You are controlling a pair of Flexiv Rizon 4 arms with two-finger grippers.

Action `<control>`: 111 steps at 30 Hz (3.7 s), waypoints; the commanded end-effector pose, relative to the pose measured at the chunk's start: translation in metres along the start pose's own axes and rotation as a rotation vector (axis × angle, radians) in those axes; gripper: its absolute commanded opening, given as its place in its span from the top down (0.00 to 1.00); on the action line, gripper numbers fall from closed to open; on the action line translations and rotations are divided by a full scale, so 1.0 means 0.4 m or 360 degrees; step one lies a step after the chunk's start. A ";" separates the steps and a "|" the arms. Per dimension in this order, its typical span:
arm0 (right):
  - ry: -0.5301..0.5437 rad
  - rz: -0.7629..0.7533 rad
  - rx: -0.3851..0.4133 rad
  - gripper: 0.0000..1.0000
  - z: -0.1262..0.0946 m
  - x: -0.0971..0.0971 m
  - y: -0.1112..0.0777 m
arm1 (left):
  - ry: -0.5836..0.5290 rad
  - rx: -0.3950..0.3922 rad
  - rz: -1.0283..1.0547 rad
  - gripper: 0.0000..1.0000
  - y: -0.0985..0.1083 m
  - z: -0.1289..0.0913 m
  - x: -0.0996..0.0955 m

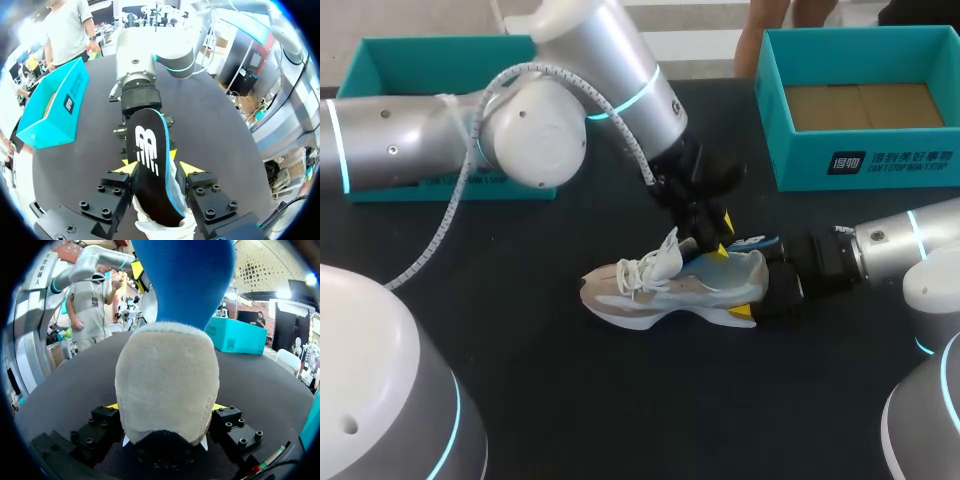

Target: Take the shoe out of the shoebox, open the shoe tongue, remove and reinsert the insole, then place the shoe into the shoebox

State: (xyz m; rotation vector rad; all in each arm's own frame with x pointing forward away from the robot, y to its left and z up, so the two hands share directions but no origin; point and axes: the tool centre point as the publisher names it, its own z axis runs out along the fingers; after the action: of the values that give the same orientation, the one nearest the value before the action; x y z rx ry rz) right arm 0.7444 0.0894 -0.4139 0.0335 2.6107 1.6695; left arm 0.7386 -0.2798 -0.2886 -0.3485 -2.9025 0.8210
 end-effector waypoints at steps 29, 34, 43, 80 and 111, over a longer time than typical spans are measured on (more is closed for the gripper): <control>-0.0001 0.0002 0.0006 1.00 0.008 0.001 -0.006 | -0.0766 0.0014 0.0072 0.56 0.011 0.057 0.039; -0.0001 0.0002 0.0006 1.00 0.008 0.001 -0.006 | -0.0800 0.0013 0.0053 0.56 0.011 0.063 0.027; -0.0001 0.0002 0.0006 1.00 0.008 0.001 -0.006 | -0.0890 0.0042 -0.0004 0.56 0.022 0.070 -0.021; -0.0001 0.0002 0.0006 1.00 0.008 0.001 -0.006 | -0.0530 0.0324 0.0075 1.00 -0.101 -0.027 -0.008; -0.0001 0.0002 0.0006 1.00 0.008 0.001 -0.006 | -0.0132 0.0849 0.0369 1.00 -0.278 -0.311 0.014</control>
State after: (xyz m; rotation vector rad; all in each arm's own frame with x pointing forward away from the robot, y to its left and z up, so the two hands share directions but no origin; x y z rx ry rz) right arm 0.7444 0.0893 -0.4140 0.0335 2.6108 1.6694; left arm 0.7305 -0.3232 -0.1298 -0.5915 -2.6679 1.5842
